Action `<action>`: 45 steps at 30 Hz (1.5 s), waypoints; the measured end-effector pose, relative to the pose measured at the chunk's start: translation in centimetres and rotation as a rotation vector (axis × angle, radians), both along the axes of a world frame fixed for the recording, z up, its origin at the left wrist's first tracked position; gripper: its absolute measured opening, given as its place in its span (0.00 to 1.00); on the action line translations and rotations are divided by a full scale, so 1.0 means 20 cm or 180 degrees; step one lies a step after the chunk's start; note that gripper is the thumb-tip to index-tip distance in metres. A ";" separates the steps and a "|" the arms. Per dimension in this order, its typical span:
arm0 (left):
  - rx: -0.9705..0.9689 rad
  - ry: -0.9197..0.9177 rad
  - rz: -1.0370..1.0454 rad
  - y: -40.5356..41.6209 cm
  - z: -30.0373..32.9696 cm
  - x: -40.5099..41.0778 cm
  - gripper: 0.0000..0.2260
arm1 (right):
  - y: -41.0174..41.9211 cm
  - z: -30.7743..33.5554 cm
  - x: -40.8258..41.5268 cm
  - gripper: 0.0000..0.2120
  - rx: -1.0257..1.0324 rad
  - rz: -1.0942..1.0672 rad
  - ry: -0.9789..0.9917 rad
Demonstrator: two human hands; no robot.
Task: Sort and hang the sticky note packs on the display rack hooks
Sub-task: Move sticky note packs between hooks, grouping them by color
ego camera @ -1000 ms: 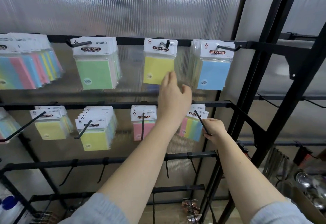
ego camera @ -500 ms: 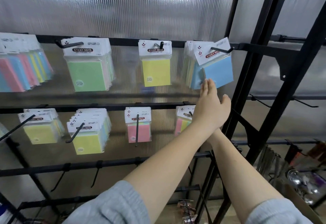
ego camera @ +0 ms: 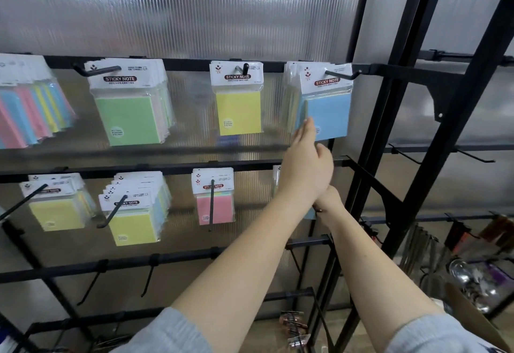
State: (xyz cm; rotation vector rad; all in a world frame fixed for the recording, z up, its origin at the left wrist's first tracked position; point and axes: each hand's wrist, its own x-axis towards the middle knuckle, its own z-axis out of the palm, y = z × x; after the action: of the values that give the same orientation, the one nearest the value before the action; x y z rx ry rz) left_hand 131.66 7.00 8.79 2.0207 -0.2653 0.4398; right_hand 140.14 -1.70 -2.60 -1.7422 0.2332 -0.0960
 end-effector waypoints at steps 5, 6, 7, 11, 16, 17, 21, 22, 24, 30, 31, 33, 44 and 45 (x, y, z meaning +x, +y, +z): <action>-0.0008 0.0193 -0.0183 0.11 0.03 0.01 0.24 | 0.02 0.05 -0.07 0.15 0.0231 0.0016 0.0104; 0.0000 0.0247 -0.0207 0.14 0.03 0.02 0.24 | 0.02 0.06 -0.09 0.14 0.0251 -0.0003 0.0094; -0.0008 0.0301 -0.0226 0.16 0.05 0.02 0.23 | 0.03 0.08 -0.10 0.13 0.0260 -0.0018 0.0111; 0.0117 0.0418 -0.0235 0.27 0.07 0.01 0.21 | 0.02 0.09 -0.15 0.10 0.0208 -0.0133 0.0201; -0.0108 0.0669 0.0073 0.47 0.01 0.00 0.15 | 0.00 0.11 -0.25 0.10 0.0380 -0.0224 0.0311; -0.0182 0.0746 0.0159 0.52 -0.02 0.01 0.15 | 0.00 0.11 -0.28 0.11 0.0323 -0.0262 0.0299; -0.0448 0.0954 0.0761 0.70 -0.16 0.06 0.14 | -0.03 0.16 -0.35 0.14 -0.0339 -0.0284 0.0192; -0.0519 0.1010 0.0909 0.74 -0.20 0.08 0.13 | -0.04 0.18 -0.36 0.15 -0.0555 -0.0239 0.0179; -0.0537 0.1101 0.1189 0.80 -0.27 0.12 0.13 | -0.05 0.22 -0.37 0.14 -0.1051 -0.0124 0.0181; -0.0280 0.1210 0.1990 0.86 -0.43 0.16 0.18 | -0.07 0.33 -0.40 0.06 -0.2156 0.0220 0.0458; -0.0209 0.1247 0.2034 0.87 -0.46 0.17 0.18 | -0.07 0.34 -0.41 0.06 -0.2225 0.0261 0.0489; -0.0211 0.1301 0.1942 0.89 -0.50 0.18 0.19 | -0.07 0.39 -0.43 0.05 -0.2429 0.0385 0.0563; -0.0165 0.0992 0.1801 0.82 -0.64 0.16 0.12 | -0.04 0.61 -0.56 0.14 -0.2158 0.0122 -0.0234; -0.0213 0.0936 0.1839 0.80 -0.65 0.15 0.12 | -0.04 0.61 -0.56 0.14 -0.2065 0.0039 -0.0324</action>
State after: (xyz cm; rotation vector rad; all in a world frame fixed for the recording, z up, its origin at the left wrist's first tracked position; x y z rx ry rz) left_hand 134.72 23.00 -4.15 2.0444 0.5201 0.4864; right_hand 128.89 -2.46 9.59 -2.3749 0.1204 -0.2743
